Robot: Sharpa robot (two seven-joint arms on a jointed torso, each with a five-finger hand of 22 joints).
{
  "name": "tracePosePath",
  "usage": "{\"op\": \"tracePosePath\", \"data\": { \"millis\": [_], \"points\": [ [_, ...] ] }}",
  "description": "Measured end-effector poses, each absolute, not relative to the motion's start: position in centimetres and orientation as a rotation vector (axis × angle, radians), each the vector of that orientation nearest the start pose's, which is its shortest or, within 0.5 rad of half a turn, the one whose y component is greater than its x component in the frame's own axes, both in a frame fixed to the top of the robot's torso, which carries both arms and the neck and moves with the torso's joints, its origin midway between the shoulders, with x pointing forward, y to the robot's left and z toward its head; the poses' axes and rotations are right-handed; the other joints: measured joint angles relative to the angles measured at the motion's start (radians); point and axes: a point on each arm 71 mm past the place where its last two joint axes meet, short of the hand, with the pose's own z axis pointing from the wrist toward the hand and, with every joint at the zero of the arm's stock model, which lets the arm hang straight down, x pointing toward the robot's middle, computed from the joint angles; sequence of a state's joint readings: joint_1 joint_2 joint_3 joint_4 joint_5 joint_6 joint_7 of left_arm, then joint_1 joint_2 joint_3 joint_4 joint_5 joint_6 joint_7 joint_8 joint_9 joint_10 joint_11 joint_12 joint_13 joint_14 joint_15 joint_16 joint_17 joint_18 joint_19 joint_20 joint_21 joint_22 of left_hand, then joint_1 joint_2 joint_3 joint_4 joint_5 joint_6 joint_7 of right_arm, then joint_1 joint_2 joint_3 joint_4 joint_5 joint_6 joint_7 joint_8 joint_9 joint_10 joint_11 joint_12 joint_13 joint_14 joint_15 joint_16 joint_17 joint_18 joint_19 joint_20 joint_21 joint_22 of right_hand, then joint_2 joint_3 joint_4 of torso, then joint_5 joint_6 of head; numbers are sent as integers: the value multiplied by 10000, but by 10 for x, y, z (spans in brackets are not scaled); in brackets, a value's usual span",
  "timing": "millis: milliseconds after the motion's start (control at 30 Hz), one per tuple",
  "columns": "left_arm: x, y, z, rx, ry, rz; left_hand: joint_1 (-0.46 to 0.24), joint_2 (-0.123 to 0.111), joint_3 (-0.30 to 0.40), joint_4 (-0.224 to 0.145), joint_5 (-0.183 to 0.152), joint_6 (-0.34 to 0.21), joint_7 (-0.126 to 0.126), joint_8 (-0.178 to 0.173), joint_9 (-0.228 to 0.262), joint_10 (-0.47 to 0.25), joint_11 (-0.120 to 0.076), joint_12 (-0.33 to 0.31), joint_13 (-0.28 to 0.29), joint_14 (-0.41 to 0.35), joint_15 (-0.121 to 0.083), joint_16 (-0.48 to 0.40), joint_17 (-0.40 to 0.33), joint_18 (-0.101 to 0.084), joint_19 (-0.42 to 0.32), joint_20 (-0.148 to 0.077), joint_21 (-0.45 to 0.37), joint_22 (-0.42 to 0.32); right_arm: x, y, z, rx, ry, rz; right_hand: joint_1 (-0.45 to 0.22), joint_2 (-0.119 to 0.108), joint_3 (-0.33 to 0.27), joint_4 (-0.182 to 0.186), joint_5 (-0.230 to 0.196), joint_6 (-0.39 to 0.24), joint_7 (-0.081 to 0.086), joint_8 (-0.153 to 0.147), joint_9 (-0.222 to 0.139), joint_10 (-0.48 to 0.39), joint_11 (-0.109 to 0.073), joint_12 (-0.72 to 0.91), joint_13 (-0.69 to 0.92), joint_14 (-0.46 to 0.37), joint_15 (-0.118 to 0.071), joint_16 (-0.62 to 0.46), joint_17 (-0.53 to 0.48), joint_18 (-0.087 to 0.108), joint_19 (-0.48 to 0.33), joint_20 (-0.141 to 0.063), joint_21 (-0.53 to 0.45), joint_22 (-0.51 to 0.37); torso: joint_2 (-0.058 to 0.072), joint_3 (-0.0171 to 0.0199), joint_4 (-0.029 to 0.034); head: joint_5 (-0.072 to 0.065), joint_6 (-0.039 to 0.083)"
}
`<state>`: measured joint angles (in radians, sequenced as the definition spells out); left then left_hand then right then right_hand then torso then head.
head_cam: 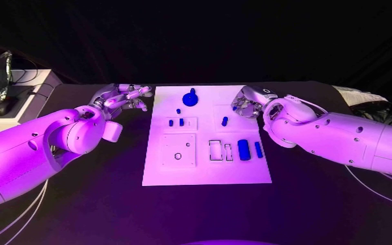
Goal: Assemble the parts on the task board
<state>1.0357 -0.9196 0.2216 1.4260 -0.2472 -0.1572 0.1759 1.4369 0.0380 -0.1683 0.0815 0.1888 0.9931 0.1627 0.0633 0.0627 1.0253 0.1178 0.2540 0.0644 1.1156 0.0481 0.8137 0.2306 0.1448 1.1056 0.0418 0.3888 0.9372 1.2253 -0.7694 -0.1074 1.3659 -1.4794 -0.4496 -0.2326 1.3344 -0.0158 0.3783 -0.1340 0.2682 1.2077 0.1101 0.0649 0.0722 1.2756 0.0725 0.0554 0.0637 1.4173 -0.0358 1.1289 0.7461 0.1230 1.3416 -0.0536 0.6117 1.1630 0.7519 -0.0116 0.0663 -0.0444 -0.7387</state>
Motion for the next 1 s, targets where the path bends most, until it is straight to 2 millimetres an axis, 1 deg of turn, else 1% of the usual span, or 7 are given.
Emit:
{"op": "tracePosePath", "data": {
  "millis": [300,433,667,733,767,833,1000],
  "points": [
    [506,283,-183,-10880,15202,-13860,0,0,18,-17,0,0,0,0,0,0,-1,50,0,-14,15,33,-11,-1,2,-2,-5,1,511,-227,-190,573,15950,4825,-26,24,55,-58,50,20,-46,-37,2,67,-37,1,-14,19,-13,0,-38,-34,179,2,-576,600,-7,-5,-7,11,23],
    [506,284,-184,-10911,15191,-13806,0,0,18,-17,0,0,0,0,0,0,-1,50,0,-45,-17,33,-43,-1,2,-2,-5,1,511,-229,-182,921,15886,5008,-26,24,46,-71,89,20,-46,-55,4,68,-38,2,-18,21,-12,0,-38,-59,179,2,-590,643,-12,-6,-10,30,38],
    [507,283,-184,-10929,15203,-13798,0,0,18,-17,0,1,0,0,0,-36,35,50,0,-46,-17,33,-54,-1,2,-3,-5,1,507,-230,-174,1277,15861,5291,-27,23,45,-71,92,20,-46,-27,6,104,-74,1,-26,35,1,0,-38,6,179,2,-590,644,-14,-18,-9,31,67],
    [507,283,-184,-10933,15210,-13803,0,0,18,-17,0,1,0,0,0,-36,35,50,0,-45,-17,33,-54,-1,3,-3,-5,1,503,-227,-173,1319,15890,5466,-27,23,72,-99,91,20,-46,-27,6,104,-74,1,-34,37,1,40,-72,38,477,34,-1350,1281,-18,-21,-8,45,72],
    [506,282,-184,-10932,15215,-13808,0,0,18,-17,0,1,0,0,0,-36,35,50,0,-45,-17,33,-54,-1,3,-3,-5,2,502,-225,-172,1320,15902,5554,-27,23,73,-100,91,19,-46,-26,6,105,-75,1,-34,38,2,40,-73,41,538,34,-1474,1379,-18,-24,-8,58,77],
    [506,282,-184,-10930,15223,-13822,0,0,17,-17,0,1,0,0,0,-36,35,50,0,-45,-17,33,-69,-2,2,-2,-5,2,498,-220,-171,1263,15921,5771,-27,23,73,-100,91,19,-45,-27,6,106,-76,1,-33,38,2,40,-73,41,569,23,-1633,1446,-19,-25,-7,87,83],
    [504,276,-185,-10919,15297,-13937,0,0,17,-16,0,1,0,0,0,-36,35,49,0,-45,-17,33,-74,-2,6,0,-44,2,485,-193,-167,785,15912,6495,-27,23,72,-101,89,19,-45,-27,8,120,-91,0,-29,14,-25,40,-74,42,644,0,-1782,1452,-19,-35,-2,200,85]
  ]
}}
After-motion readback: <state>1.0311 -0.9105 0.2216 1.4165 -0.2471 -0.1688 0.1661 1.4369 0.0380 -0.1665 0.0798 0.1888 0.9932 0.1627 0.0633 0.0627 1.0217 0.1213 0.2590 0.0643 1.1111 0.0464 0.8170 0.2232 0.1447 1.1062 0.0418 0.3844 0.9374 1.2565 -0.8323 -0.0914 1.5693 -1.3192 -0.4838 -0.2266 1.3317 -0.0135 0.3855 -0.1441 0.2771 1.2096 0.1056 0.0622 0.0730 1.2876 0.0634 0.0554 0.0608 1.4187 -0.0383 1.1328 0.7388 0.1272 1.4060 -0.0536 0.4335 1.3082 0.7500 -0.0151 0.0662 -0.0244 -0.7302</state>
